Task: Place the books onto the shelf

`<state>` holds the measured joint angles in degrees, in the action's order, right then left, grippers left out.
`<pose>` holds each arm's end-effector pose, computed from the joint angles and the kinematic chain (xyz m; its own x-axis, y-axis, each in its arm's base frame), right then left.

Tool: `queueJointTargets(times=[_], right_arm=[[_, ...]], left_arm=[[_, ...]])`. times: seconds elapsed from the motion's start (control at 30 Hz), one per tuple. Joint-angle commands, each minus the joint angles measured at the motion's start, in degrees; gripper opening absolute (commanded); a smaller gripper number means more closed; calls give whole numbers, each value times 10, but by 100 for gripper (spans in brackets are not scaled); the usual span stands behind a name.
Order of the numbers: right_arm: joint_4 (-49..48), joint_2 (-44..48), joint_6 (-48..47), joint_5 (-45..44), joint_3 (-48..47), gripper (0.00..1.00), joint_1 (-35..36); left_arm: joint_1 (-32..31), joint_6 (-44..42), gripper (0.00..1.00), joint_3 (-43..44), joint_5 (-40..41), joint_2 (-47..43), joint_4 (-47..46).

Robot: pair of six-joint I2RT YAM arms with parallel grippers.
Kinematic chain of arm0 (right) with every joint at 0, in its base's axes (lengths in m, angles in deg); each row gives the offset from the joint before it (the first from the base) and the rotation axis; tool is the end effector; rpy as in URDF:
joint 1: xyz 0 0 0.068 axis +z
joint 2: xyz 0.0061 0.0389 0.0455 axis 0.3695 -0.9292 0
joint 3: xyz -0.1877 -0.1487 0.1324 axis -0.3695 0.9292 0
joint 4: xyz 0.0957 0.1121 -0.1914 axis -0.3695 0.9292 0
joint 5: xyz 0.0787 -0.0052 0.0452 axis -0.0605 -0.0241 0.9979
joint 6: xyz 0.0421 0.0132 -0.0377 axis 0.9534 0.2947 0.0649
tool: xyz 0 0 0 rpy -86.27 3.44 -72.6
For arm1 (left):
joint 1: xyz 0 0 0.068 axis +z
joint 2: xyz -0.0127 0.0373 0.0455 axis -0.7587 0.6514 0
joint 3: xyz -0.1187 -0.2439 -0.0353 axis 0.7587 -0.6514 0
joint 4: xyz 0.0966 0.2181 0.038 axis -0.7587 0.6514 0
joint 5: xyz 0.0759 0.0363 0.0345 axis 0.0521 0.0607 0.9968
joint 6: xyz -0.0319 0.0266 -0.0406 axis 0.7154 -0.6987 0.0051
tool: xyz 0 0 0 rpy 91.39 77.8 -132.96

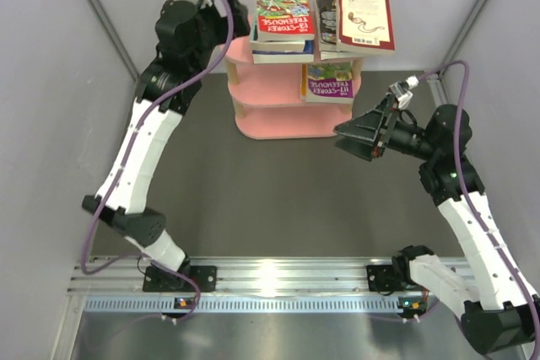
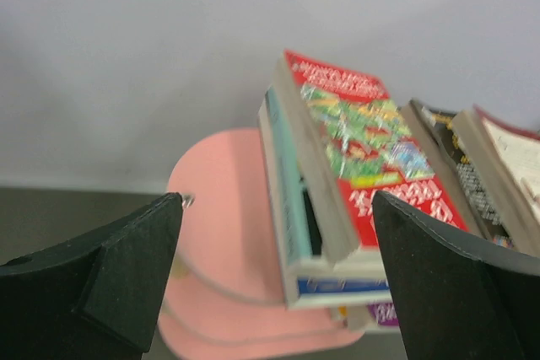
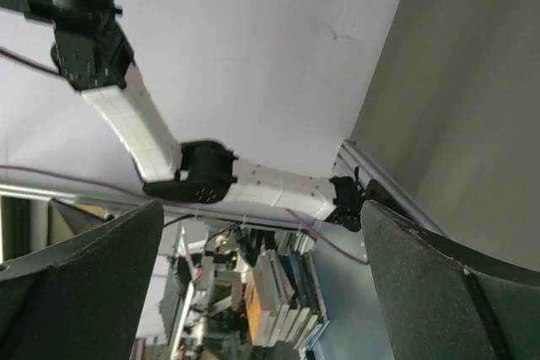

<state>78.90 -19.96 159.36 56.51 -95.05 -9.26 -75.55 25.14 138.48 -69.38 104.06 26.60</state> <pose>0.1568 0.0681 0.3928 -0.8608 0.4115 -0.2995 -0.2698 0.1300 0.9541 0.3015 -0.1349 0.5435 -0.0004 -0.3208 -0.9471 0.1691 0.9335 -0.3163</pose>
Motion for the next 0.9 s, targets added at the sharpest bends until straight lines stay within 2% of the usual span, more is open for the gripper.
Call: queueJointTargets(times=[0.0,0.07,0.13,0.17,0.23,0.27,0.37,0.47,0.63,0.73,0.87], right_arm=[[112,-15,-136,-23,-123,100,-8],[234,-31,-238,-60,-213,100,-8],[309,-37,-327,-97,-293,100,-8],[376,-36,-356,-151,-317,100,-8],[424,-30,-424,-209,-367,100,-9],[448,-18,-445,-247,-377,100,-7],[466,14,-482,-325,-377,100,-2],[477,40,-481,-364,-345,100,1],[445,78,-476,-329,-284,100,1],[421,105,-468,-321,-260,100,1],[419,121,-461,-321,-244,100,1]], left_arm=[[1,15,99,-89,38,-94,-9],[1,23,99,-169,43,-149,10],[1,42,99,-227,68,-207,24],[1,50,99,-289,78,-226,32],[1,68,99,-353,95,-286,43],[1,72,99,-420,107,-305,42],[1,53,99,-551,114,-371,36],[2,39,99,-670,106,-432,-7],[2,38,98,-843,149,-544,-126],[2,-9,97,-910,179,-573,-165],[3,-96,99,-955,208,-551,-211]])
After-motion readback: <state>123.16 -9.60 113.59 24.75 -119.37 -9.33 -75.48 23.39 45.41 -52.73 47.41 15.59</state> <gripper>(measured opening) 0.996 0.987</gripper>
